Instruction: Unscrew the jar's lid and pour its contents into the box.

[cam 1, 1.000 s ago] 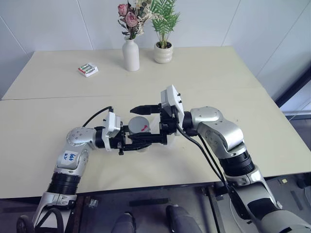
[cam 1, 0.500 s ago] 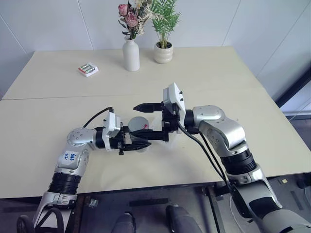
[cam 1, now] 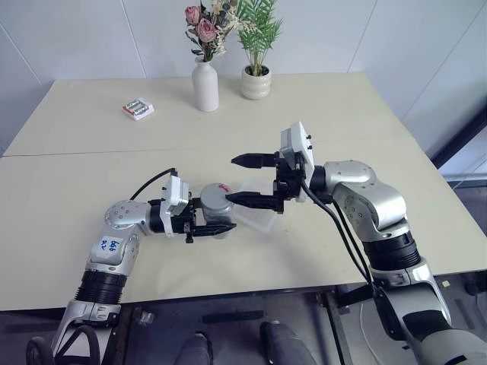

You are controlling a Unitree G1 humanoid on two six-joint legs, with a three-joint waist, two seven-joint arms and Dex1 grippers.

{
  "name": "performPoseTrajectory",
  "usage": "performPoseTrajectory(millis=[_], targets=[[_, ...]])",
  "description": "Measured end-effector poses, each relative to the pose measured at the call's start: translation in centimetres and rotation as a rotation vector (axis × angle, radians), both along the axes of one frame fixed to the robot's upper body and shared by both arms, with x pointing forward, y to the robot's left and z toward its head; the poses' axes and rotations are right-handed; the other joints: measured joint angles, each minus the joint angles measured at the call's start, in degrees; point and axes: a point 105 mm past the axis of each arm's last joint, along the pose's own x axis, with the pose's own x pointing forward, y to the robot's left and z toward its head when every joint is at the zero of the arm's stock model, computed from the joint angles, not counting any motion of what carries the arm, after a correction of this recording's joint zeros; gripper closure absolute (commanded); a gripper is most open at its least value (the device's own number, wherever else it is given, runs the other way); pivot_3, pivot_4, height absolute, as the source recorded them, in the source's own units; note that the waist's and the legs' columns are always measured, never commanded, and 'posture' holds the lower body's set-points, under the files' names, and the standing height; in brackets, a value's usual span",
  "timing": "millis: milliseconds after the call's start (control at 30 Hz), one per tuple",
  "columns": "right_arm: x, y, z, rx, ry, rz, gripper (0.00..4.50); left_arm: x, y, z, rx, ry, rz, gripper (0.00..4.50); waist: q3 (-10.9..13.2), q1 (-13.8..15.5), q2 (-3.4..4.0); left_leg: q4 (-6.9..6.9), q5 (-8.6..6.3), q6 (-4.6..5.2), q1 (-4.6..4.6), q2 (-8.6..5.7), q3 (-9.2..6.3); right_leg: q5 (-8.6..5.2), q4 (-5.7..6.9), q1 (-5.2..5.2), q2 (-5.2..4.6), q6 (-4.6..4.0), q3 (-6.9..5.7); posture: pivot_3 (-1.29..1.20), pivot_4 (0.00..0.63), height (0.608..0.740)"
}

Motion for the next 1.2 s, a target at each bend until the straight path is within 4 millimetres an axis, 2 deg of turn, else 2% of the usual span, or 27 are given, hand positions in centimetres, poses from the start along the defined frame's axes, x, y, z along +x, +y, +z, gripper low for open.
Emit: performPoseTrajectory(millis=[267, 367, 467, 533, 633, 867, 1200], targets=[[1.3, -1.9, -0.3, -0.003, 0.013, -0.078, 0.02, 0.0, 0.0, 0.0, 0.000, 0.001, 0.000, 2.37, 0.00, -0.01, 0.00, 0.02, 0.00, 0.00, 0.00, 0.00, 0.01, 0.00, 0.01, 0.00, 0.01, 0.00, 0.00, 0.00, 0.150, 0.740], [0.8, -1.9, 0.4, 0.043, 0.036, -0.038, 0.02, 0.0, 0.0, 0.0, 0.000, 0.001, 0.000, 2.37, 0.00, -0.04, 0.00, 0.02, 0.00, 0.00, 0.00, 0.01, 0.00, 0.00, 0.01, 0.00, 0.02, 0.00, 0.01, 0.00, 0.150, 0.740], [-1.6, -0.9, 2.2, 0.115, 0.029, 0.085, 0.02, 0.0, 0.0, 0.1, 0.000, -0.002, -0.001, 2.37, 0.00, -0.07, 0.01, 0.01, 0.00, 0.00, -0.01, 0.02, -0.02, 0.00, 0.01, 0.00, 0.02, 0.00, 0.00, 0.00, 0.150, 0.740], [-2.7, 0.0, 2.5, 0.121, 0.022, 0.141, 0.02, 0.1, -0.1, 0.3, 0.000, -0.009, -0.003, 2.37, 0.00, -0.05, 0.01, 0.03, 0.00, 0.00, 0.00, 0.02, -0.02, 0.00, 0.04, 0.00, 0.02, 0.00, -0.01, 0.00, 0.150, 0.740], [-3.4, 1.2, 2.3, 0.114, 0.021, 0.166, 0.02, 0.1, -0.2, 0.4, -0.001, -0.012, -0.005, 2.37, 0.00, -0.01, 0.01, 0.14, 0.00, 0.00, -0.01, 0.00, -0.02, 0.00, 0.08, 0.01, 0.01, 0.00, 0.00, 0.00, 0.150, 0.740], [-3.8, 4.2, 0.2, 0.039, 0.005, 0.170, 0.02, 0.1, -0.5, 0.4, -0.004, -0.009, -0.014, 2.37, 0.00, 0.00, 0.01, 0.18, 0.00, 0.00, -0.03, 0.00, -0.02, 0.00, 0.13, 0.00, 0.02, 0.01, -0.01, 0.00, 0.150, 0.740], [-1.7, 4.3, -0.6, 0.013, 0.000, 0.078, 0.02, 0.1, -0.8, 0.4, -0.012, -0.010, -0.021, 2.37, 0.00, -0.07, 0.01, 0.24, 0.00, 0.00, -0.05, -0.01, -0.03, 0.01, 0.18, -0.01, 0.02, 0.01, -0.01, 0.00, 0.150, 0.740]])
